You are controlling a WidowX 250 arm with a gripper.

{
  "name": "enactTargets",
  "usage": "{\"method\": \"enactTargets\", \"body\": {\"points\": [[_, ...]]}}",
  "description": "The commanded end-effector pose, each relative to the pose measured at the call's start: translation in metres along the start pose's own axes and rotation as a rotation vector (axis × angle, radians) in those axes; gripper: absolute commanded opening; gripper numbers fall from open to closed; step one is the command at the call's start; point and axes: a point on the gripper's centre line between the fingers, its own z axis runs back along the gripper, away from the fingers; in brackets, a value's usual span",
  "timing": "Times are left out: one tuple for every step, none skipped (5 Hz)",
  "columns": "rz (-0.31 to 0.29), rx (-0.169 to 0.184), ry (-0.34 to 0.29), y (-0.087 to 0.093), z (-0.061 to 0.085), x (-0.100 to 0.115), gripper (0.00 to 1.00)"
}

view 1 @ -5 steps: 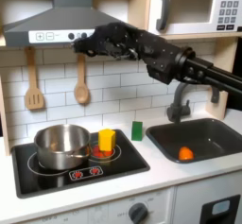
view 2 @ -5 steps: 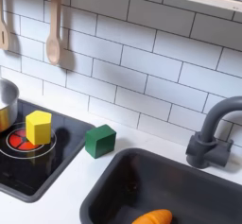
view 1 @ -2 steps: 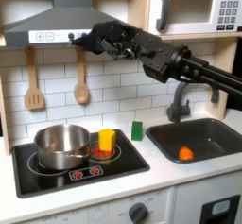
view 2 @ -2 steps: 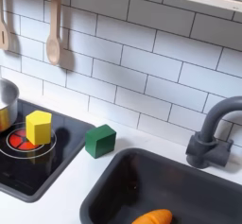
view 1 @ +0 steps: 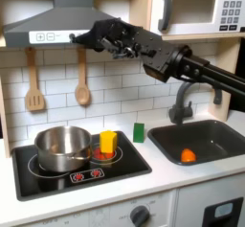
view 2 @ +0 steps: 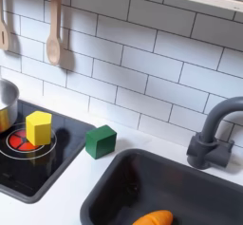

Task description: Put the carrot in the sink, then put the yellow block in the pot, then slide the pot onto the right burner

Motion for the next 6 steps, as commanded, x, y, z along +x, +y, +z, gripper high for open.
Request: {"method": "enactTargets", "body": {"points": [[-0.002,-0.044,-0.016,-0.014,-0.005,0.006,0.0],[0.008,-0.057,-0.003,-0.021,-0.01,0.003,0.0],[0.002,-0.055,-0.002,-0.022,-0.016,0.002,0.0],[0.001,-0.052,-0.011,-0.021,-0.017,0.006,0.0],[0.012,-0.046,-0.021,-0.017,-0.015,0.009,0.0],[0.006,-0.048,-0.017,-0.017,-0.017,0.009,0.0]]}}
